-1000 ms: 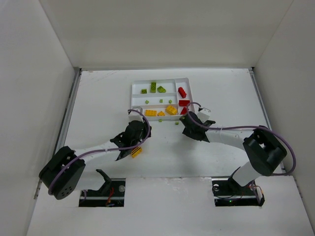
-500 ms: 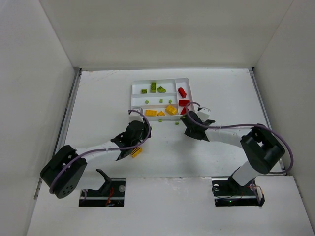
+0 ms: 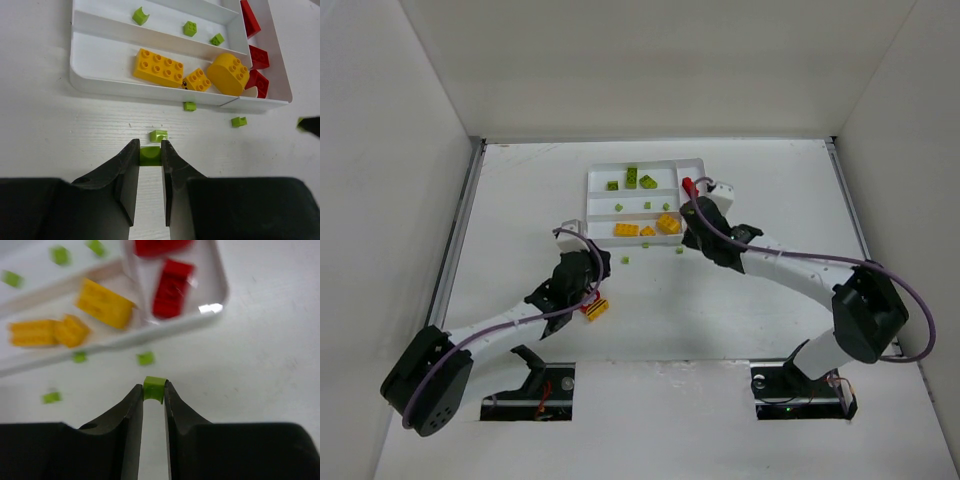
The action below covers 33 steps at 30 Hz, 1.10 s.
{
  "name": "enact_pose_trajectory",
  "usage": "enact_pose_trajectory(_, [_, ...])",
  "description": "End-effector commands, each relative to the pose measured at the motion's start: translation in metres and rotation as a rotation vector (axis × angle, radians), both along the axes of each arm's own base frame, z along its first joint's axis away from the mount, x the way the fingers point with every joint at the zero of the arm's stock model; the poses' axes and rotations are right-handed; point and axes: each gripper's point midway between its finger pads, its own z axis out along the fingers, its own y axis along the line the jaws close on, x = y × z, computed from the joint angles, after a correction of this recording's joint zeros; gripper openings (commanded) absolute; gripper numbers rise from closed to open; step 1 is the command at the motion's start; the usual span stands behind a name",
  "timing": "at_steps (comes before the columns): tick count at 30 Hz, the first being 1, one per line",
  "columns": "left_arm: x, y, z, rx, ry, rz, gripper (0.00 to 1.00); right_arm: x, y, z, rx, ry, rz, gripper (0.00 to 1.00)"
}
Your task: Sort the legos into containers by color
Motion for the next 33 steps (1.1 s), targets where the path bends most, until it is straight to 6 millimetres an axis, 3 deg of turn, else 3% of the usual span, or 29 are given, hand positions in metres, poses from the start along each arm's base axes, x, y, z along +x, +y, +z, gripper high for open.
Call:
enact_pose_trajectory(1, [0.005,0.005,0.014,-0.057,-0.058,0.038,0.14,0.043,0.038,0.074,0.035,-0.203,0.106,0.21])
enact_pose_trajectory(5, [0.006,0.009,0.015,-0.061,-0.065,0.047,0.14,0.091,0.063,0.086,0.062,-0.256,0.155,0.21])
enact_pose_trajectory(9, [0.007,0.012,0.01,-0.042,-0.058,0.061,0.14,0.124,0.082,0.068,0.051,-0.247,0.177,0.21])
enact_pose_trajectory(16, [0.011,0.01,0.008,-0.014,-0.056,0.071,0.14,0.162,0.083,0.037,0.05,-0.225,0.187,0.23])
enact_pose_trajectory(20, [0.015,0.001,0.018,-0.016,-0.052,0.06,0.14,0.171,0.074,0.026,0.057,-0.212,0.172,0.23])
enact_pose_trajectory(26, [0.035,-0.01,0.049,0.007,-0.067,0.061,0.14,0.185,0.071,0.014,0.067,-0.206,0.169,0.25])
enact_pose_trajectory(33, [0.071,-0.019,0.056,0.025,-0.059,0.086,0.14,0.186,0.07,0.01,0.082,-0.198,0.152,0.48])
